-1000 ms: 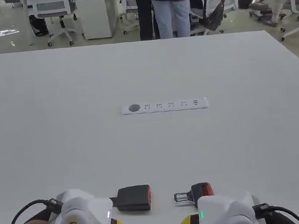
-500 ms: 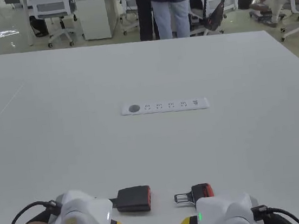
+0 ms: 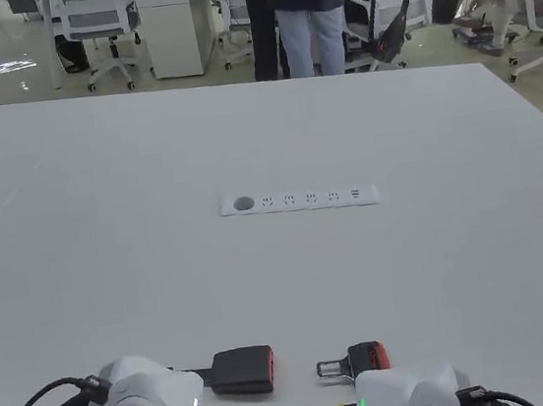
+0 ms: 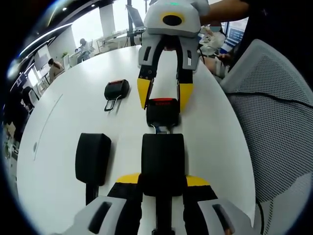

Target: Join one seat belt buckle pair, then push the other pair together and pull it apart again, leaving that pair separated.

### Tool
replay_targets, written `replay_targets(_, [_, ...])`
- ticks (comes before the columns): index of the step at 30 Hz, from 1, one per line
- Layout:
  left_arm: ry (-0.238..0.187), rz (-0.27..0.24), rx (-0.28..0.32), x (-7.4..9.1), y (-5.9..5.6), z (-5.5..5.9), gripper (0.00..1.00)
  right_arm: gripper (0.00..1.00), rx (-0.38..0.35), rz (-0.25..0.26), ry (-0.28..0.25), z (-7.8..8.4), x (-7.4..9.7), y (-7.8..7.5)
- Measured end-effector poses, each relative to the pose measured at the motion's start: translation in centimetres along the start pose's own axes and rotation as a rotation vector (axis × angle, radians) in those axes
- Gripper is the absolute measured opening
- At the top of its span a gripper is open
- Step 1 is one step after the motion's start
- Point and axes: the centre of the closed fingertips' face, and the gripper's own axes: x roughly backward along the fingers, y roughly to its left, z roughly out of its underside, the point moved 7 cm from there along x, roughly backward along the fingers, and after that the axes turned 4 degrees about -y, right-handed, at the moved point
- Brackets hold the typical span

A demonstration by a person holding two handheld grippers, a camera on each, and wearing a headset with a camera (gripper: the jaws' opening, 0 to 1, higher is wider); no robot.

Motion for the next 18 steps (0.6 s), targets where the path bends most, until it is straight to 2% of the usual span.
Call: replay_targets(18, [-0.005, 0.001, 0.002, -0.04, -0.03, -0.12, 0.32, 0.28, -0.017, 0.000, 0.037, -0.42, -0.42, 0.13])
